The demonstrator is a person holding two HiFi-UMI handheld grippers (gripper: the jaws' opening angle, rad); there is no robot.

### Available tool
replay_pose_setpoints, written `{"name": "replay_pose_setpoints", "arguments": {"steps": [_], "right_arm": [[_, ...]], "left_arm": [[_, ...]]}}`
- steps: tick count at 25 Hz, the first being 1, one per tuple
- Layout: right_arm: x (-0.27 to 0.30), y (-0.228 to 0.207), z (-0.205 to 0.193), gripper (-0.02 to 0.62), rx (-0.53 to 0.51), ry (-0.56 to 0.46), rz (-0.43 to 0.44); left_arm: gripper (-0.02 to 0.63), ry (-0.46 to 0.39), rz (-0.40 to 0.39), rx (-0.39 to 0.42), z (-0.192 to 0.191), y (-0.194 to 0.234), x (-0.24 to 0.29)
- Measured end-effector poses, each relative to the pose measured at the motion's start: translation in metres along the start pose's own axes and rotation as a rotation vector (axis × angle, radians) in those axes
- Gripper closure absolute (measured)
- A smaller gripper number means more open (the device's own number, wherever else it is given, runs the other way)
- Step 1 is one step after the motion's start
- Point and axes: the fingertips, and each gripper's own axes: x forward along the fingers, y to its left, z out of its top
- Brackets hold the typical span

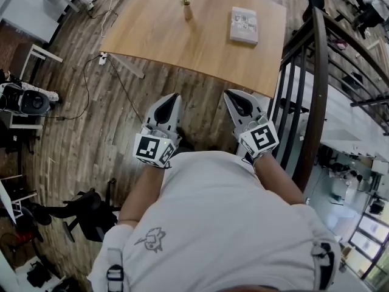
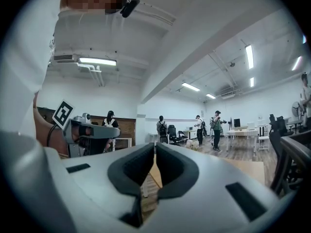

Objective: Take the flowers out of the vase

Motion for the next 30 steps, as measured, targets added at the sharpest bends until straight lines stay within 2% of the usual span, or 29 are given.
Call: {"name": "replay_pose_setpoints", "arguments": {"steps": [5, 7, 20, 30], "right_arm": [[0.016, -0.001, -0.005, 0.462, 0.007, 0.019, -0.017], [0.025, -0.002, -0.006, 0.438, 0.010, 0.024, -0.020], [0.114, 0.008, -0.011, 0.431, 0.000, 0.055, -0.051], [0.185, 0.024, -0.005, 0.431, -0.013, 0.086, -0.124]], "left_arm": [[0.601, 0.010, 0.003, 0.000, -0.003, 0.016, 0.002], [0.601, 0.013, 0.002, -0.003, -0.002, 0.025, 0.003], [0.601, 0.010, -0.021, -0.036, -0.004, 0.116, 0.013], [0.601, 0.008, -0.074, -0.046, 0.009, 0.201, 0.013]]}}
